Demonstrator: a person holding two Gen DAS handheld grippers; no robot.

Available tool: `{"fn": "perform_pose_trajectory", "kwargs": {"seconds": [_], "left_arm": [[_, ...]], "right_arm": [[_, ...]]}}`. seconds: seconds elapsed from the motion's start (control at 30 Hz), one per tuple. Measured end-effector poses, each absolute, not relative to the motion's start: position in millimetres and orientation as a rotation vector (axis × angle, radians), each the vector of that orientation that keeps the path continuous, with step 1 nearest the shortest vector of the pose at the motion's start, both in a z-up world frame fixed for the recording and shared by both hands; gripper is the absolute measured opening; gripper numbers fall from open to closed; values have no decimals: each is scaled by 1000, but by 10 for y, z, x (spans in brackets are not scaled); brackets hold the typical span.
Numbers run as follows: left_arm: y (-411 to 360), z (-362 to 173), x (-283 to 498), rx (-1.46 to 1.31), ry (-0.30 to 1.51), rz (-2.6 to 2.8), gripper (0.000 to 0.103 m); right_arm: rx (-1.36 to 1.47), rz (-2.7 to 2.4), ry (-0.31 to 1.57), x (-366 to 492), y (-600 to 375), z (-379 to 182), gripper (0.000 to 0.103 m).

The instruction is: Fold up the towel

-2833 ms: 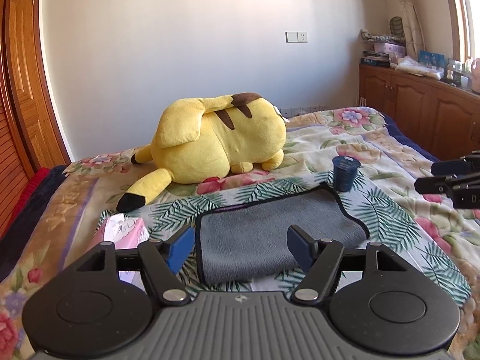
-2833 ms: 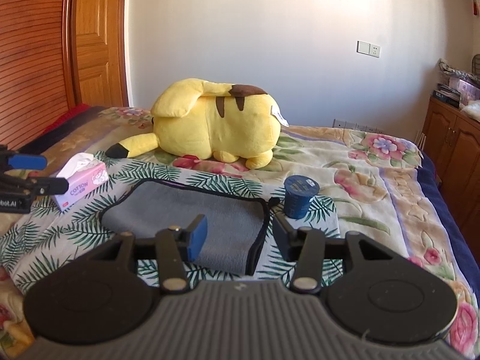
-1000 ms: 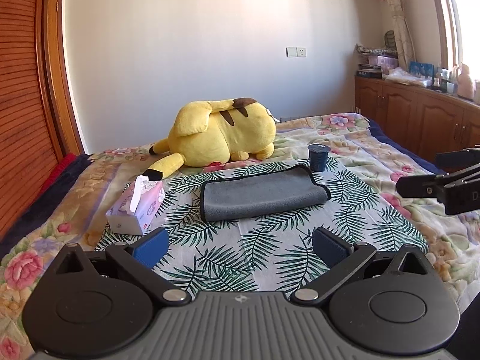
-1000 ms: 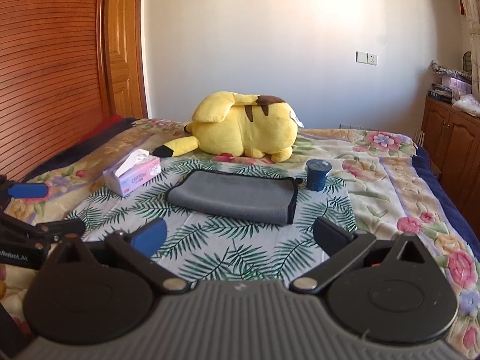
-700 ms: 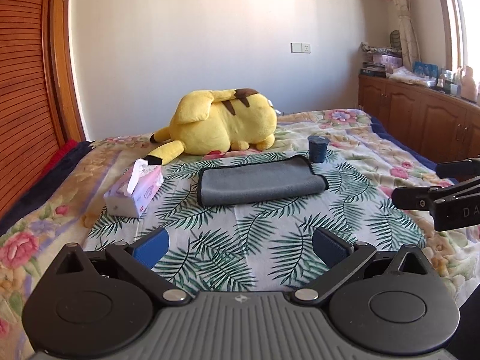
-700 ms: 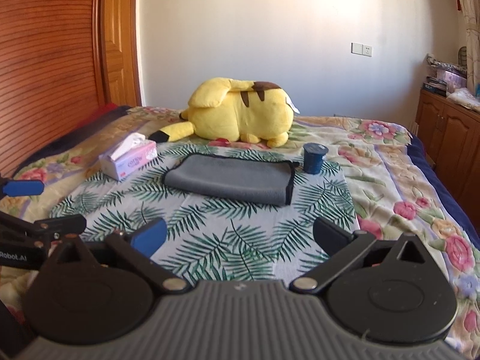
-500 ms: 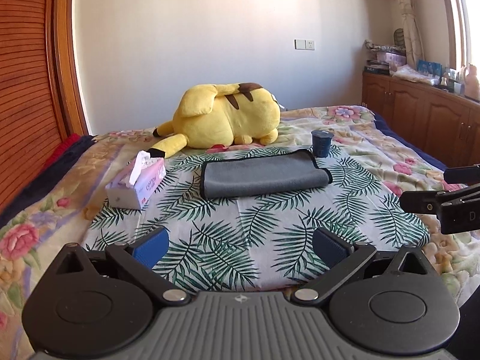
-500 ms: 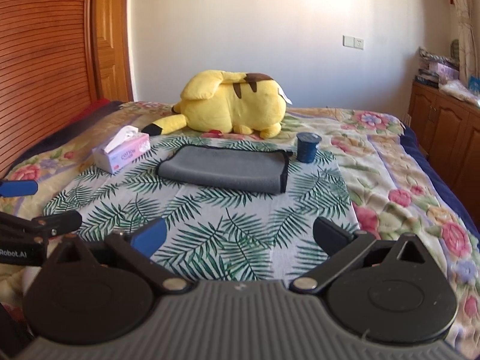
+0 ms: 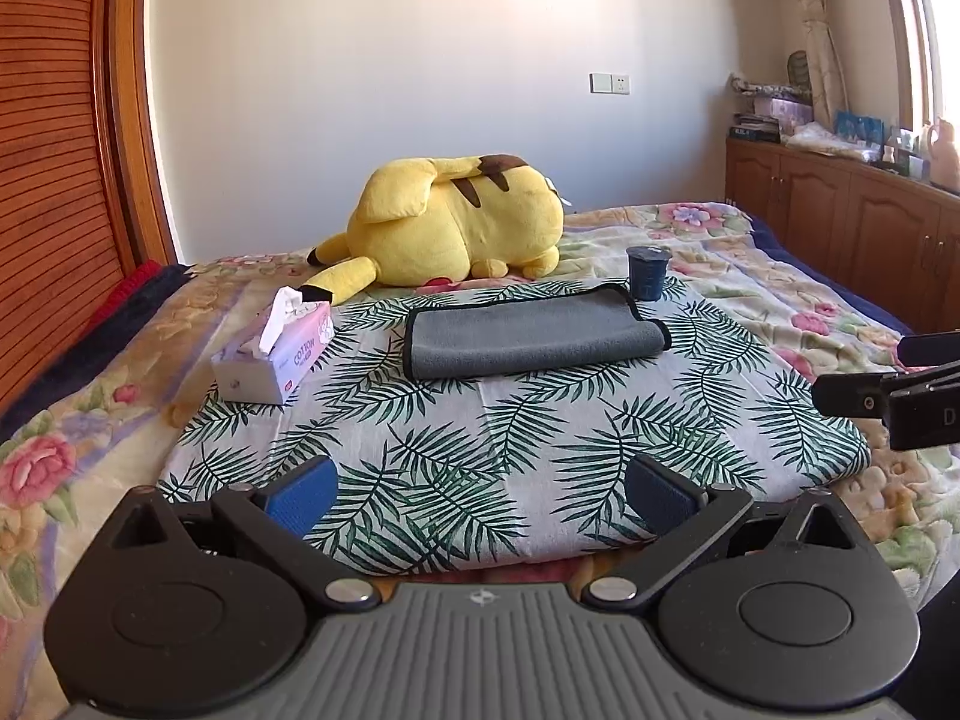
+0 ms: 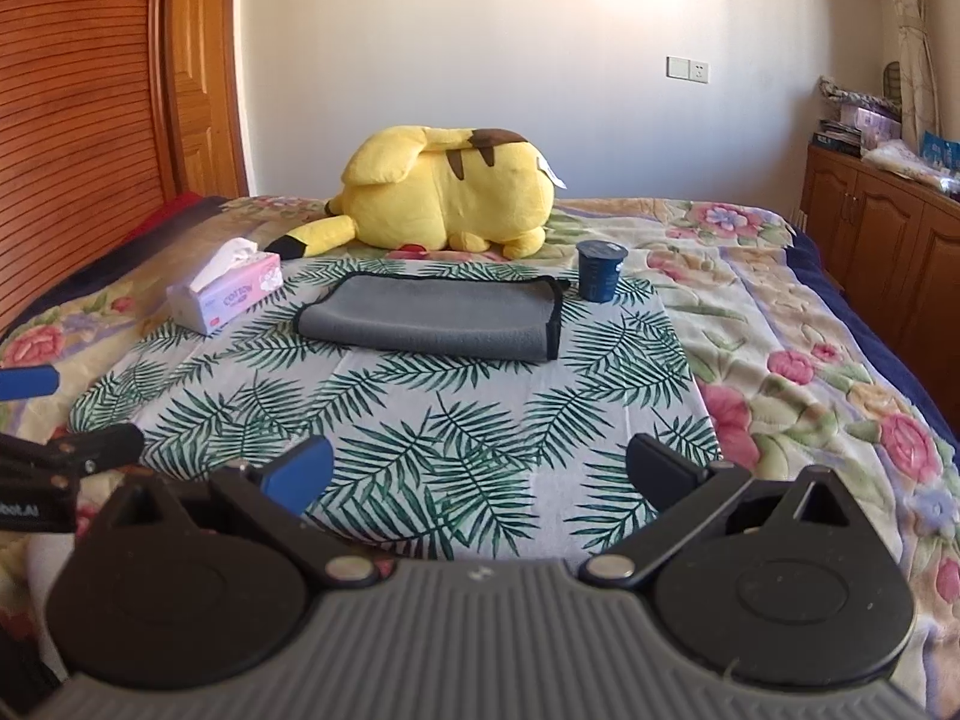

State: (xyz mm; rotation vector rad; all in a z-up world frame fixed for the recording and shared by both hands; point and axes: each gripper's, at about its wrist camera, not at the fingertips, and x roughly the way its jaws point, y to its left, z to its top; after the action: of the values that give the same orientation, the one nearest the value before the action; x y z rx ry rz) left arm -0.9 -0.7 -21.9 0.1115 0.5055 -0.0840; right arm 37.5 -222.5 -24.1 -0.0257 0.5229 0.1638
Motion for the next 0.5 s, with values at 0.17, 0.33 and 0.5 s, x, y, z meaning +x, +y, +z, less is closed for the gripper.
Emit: {"fn": "perform_pose_trajectory", "kwargs": {"seconds": [0.17,0.33,0.5], "left_arm": [[10,-241,-4,107,506,-78,87],[34,-207,-32,101,466,-72,87],[31,-175,-84,105,429,-75,87]], "right_arm": [[-16,151,512,364,-2237,-246,103],[-20,141,479,324,-2245,-223,103],[-11,130,439,290,-2274,-195,103]]}}
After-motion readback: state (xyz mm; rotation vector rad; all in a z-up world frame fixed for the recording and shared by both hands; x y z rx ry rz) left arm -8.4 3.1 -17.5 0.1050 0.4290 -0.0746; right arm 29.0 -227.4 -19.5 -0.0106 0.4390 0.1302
